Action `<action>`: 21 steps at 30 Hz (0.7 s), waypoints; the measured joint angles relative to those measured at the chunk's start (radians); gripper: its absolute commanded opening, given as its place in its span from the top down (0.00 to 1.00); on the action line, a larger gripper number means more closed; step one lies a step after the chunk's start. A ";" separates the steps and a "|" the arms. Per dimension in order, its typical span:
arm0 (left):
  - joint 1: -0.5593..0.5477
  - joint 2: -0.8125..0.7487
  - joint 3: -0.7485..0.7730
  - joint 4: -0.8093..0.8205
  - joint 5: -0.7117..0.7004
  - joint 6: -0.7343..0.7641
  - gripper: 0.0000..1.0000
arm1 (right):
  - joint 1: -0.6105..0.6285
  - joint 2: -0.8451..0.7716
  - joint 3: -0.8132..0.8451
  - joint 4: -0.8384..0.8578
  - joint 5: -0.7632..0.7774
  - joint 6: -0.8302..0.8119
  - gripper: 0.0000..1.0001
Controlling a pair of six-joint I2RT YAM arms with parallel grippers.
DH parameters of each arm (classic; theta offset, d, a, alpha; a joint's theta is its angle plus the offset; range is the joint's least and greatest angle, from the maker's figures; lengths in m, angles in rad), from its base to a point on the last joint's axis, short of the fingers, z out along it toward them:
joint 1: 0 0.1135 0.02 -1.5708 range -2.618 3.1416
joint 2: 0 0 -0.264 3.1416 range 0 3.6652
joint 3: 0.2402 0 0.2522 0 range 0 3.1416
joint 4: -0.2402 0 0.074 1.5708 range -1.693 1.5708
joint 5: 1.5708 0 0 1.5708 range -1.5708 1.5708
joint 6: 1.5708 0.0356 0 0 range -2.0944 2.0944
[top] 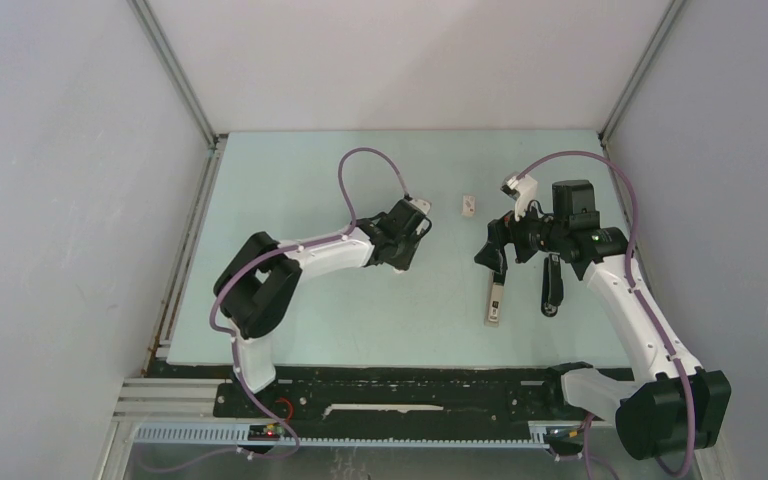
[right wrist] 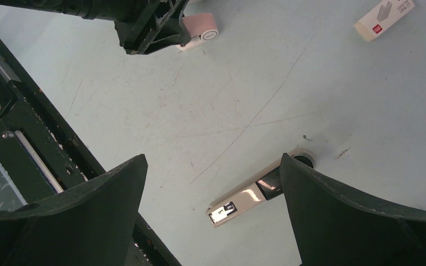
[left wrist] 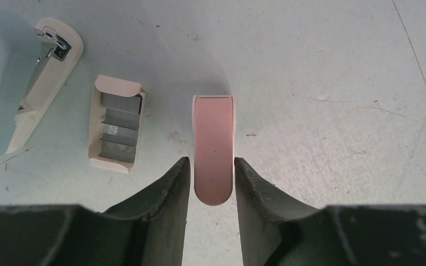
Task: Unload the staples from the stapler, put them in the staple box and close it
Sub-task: Pick up the stapler from the center of the board.
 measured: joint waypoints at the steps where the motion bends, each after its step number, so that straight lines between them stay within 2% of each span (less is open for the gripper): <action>1: 0.000 0.000 0.000 0.000 0.000 0.000 0.60 | 0.000 0.000 0.000 0.000 0.000 0.000 0.00; 3: 0.000 0.001 0.000 0.000 0.000 0.000 0.66 | 0.000 0.000 0.000 0.000 0.000 0.000 0.00; 8: 0.000 0.001 0.000 0.000 0.000 -0.006 0.93 | 0.000 0.000 0.000 0.000 0.000 0.000 0.00; 10: 0.000 0.000 0.000 0.002 -0.001 -0.012 0.99 | 0.000 0.000 0.000 0.000 -0.001 0.000 0.00; 15: 0.000 -0.057 -0.050 0.049 -0.001 -0.017 1.00 | 0.001 0.000 0.000 -0.001 -0.022 0.000 0.00; 21: 0.000 -0.293 -0.256 0.175 0.011 -0.042 1.00 | 0.012 0.013 0.000 -0.026 -0.163 -0.045 0.00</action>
